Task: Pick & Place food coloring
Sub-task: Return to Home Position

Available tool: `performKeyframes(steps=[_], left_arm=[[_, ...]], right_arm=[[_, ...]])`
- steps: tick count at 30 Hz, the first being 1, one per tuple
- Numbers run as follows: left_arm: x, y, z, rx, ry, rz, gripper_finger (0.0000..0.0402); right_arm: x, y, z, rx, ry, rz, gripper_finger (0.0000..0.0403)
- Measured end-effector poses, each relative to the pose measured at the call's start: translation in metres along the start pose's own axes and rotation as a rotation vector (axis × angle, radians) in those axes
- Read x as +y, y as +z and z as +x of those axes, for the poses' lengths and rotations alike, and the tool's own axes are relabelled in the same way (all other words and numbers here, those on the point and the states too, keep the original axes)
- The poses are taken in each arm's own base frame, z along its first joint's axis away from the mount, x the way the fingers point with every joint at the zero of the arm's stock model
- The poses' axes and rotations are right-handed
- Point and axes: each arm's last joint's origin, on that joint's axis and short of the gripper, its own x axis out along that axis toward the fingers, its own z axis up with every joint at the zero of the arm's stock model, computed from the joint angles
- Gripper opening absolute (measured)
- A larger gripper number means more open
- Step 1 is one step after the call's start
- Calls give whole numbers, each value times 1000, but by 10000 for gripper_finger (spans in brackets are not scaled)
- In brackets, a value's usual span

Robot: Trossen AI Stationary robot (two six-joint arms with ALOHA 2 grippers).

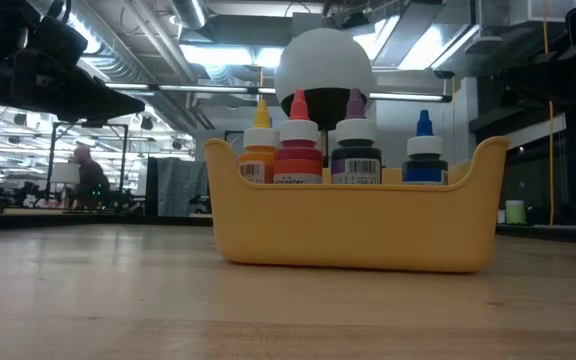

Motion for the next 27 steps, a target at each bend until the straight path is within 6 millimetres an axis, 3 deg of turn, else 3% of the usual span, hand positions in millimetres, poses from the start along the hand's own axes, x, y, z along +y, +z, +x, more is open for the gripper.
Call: performKeyframes(steps=[27], left_arm=[[0, 0, 0, 0, -1, 0, 36]], right_arm=[[0, 0, 0, 0, 0, 0, 16]])
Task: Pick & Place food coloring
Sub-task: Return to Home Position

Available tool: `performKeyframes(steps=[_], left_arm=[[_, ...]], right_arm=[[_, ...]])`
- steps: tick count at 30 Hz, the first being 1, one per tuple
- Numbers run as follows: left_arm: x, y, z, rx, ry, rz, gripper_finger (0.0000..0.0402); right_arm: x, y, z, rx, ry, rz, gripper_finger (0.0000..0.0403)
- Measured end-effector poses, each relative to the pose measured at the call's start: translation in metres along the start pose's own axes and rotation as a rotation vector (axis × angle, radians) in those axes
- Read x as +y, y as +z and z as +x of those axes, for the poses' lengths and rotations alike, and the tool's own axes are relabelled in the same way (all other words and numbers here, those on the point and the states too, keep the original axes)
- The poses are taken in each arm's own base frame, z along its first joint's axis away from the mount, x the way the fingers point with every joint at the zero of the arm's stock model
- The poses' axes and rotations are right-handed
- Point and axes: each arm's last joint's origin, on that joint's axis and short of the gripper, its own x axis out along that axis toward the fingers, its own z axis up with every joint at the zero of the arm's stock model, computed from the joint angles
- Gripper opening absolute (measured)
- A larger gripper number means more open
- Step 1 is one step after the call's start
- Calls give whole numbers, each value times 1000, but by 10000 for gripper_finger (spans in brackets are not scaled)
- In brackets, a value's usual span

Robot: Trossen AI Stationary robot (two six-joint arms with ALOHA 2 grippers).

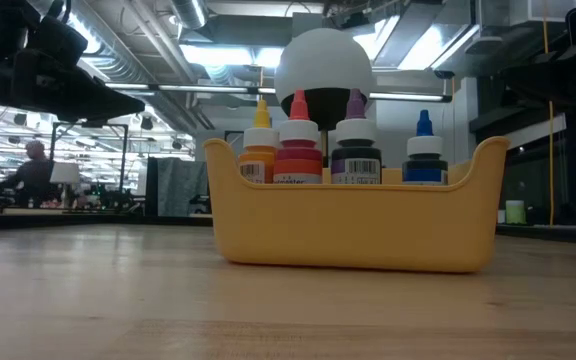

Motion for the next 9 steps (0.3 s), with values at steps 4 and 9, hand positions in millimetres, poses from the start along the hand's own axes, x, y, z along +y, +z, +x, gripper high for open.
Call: performKeyframes(steps=[4, 9], left_arm=[[0, 0, 0, 0, 1, 0, 37], [0, 0, 0, 0, 0, 0, 40]], right_arm=[[0, 0, 0, 0, 0, 0, 16], [0, 0, 0, 0, 0, 0, 16]])
